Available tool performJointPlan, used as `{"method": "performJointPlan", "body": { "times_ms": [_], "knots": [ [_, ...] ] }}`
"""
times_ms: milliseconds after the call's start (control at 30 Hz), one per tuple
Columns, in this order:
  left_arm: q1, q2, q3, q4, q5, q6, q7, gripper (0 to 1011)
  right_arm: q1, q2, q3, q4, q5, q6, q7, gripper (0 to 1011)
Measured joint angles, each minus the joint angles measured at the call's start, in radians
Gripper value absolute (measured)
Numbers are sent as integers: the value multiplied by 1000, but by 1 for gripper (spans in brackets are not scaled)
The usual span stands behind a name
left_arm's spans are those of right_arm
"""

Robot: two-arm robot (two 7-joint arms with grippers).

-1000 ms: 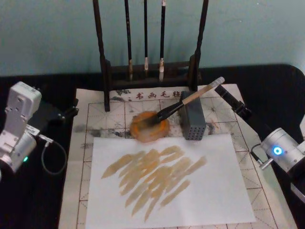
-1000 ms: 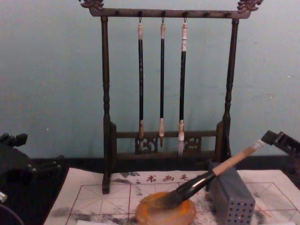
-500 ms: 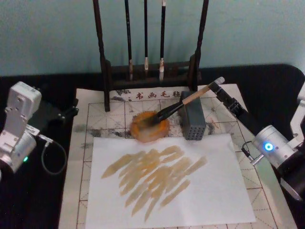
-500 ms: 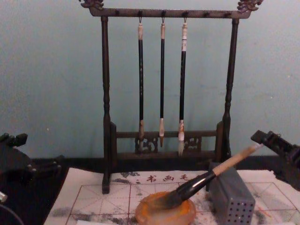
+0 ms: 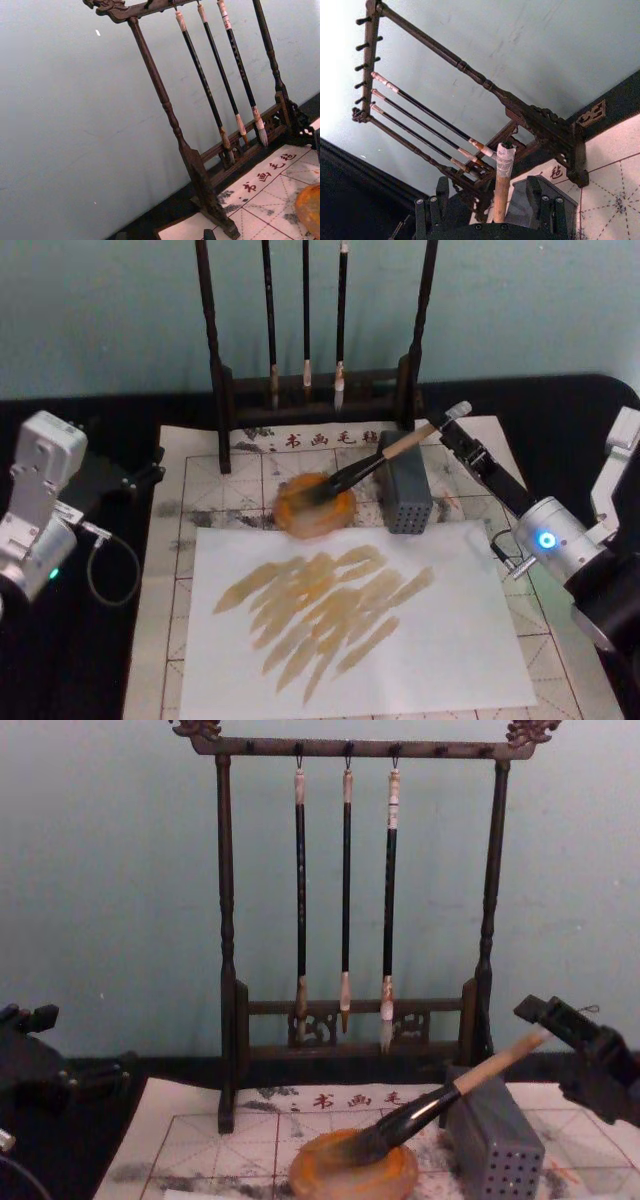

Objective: Pick up the brush from the inkstone, write on the paper, then place the brush back to its original position.

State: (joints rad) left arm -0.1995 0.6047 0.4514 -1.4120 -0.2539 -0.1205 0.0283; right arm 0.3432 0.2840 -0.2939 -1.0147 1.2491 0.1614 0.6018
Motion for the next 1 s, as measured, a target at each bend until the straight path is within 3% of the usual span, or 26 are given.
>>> {"method": "performJointPlan", "body": {
  "times_ms": [1000],
  "knots": [
    [0,0,0,0,0,0,0,1001,59,0,-57,79,45,-25,23,1000]
  ]
}}
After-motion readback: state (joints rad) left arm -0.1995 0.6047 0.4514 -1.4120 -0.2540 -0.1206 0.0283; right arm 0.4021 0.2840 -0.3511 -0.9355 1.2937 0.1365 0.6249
